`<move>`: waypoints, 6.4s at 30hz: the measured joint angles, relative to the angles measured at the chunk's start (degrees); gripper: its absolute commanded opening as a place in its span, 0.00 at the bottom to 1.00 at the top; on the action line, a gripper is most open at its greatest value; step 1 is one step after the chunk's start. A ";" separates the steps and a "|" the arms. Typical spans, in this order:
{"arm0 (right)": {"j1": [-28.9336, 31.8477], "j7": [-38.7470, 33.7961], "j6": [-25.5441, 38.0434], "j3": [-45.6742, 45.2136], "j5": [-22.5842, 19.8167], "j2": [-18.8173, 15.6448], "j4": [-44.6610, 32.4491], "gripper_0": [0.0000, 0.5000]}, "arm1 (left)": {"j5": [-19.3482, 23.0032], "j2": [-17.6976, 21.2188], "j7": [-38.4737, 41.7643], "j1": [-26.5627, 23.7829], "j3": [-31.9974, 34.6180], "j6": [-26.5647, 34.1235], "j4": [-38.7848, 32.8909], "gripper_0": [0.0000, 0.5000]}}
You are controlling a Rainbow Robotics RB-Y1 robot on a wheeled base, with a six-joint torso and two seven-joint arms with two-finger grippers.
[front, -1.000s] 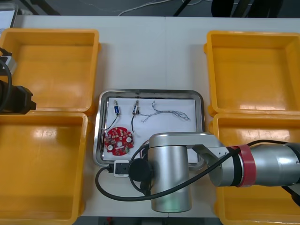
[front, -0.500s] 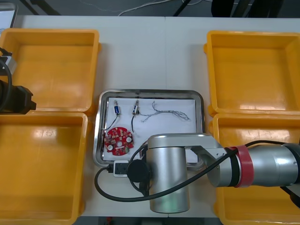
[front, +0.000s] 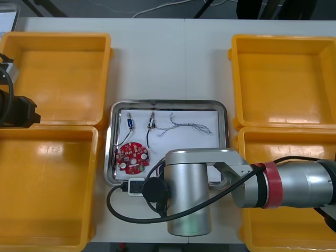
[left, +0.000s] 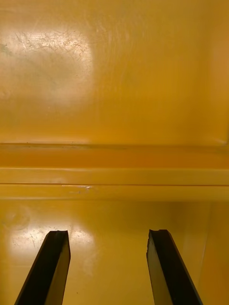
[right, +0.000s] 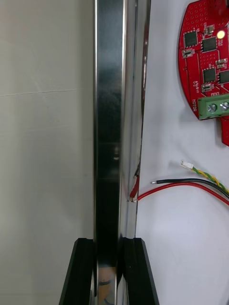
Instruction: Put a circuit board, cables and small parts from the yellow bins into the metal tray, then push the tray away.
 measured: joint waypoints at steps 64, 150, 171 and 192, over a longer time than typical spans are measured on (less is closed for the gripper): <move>-16.12 2.86 -25.74 0.37 6.71 -2.97 22.64 0.00 | 0.00 0.00 0.00 0.00 0.00 0.00 -0.07 0.94; -4.63 -18.86 8.66 -29.63 -19.47 -21.34 -5.44 1.00 | 0.00 0.02 0.00 0.04 0.01 -0.06 -0.22 0.94; 17.56 -35.00 17.73 -58.15 -26.37 -29.22 -11.03 1.00 | 0.00 0.04 0.00 0.05 0.02 -0.08 -0.24 0.94; 34.86 -34.99 18.04 -75.80 -25.46 -28.76 -11.55 1.00 | 0.00 0.04 0.00 0.06 0.03 -0.09 -0.25 0.95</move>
